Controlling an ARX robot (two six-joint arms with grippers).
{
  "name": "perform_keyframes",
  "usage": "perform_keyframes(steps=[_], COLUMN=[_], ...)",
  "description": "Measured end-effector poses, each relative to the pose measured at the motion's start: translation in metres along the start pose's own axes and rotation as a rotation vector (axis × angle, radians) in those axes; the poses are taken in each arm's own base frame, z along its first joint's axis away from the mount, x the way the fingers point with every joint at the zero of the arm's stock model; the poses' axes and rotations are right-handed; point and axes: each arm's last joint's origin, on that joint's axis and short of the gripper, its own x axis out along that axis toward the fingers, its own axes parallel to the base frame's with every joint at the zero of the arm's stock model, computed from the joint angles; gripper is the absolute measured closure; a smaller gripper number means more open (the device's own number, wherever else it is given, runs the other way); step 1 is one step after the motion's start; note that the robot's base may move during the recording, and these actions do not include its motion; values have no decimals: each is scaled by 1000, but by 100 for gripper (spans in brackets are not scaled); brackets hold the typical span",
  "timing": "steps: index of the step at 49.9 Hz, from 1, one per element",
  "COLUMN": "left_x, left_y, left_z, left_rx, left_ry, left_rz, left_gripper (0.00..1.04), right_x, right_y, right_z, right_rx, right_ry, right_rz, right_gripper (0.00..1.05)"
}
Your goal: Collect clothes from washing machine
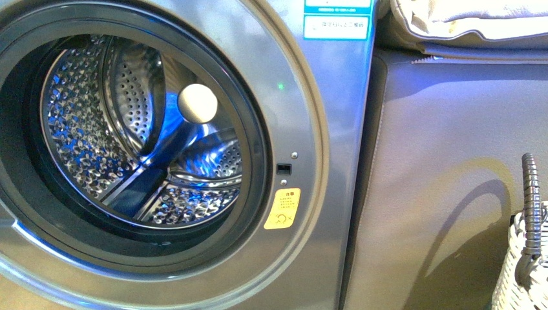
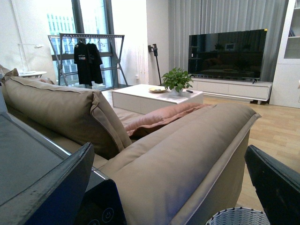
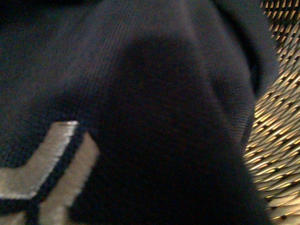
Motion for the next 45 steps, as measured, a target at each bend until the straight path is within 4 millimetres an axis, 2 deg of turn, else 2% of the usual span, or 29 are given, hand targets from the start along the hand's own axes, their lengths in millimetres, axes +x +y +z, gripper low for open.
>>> perform_keyframes(steps=[7,12,18,25,29,31,36,45], left_x=[0,0,0,0,0,0,0,0], left_y=[0,0,0,0,0,0,0,0], left_z=[0,0,1,1,1,1,1,1], left_rx=[0,1,1,1,1,1,1,1], left_ry=[0,-1,-2,-2,-2,-2,-2,-2], left_rz=[0,0,0,0,0,0,0,0], left_gripper=[7,7,7,7,7,7,7,7], right_x=[5,13,23,19,8,-3,-27,-71], right_y=[-6,-9,-12,-19,-21,-21,-21,-21], right_z=[6,18,34,58,69,75,78,80], right_rx=[-53,-50,1,87,171,240,377,521], right_ry=[-57,-121,-199,-362,-460,-518,-605,-790], right_rz=[-52,-111,-165,-233,-243,-235,-194,-141], right_gripper=[96,96,76,51,37,26,6,7])
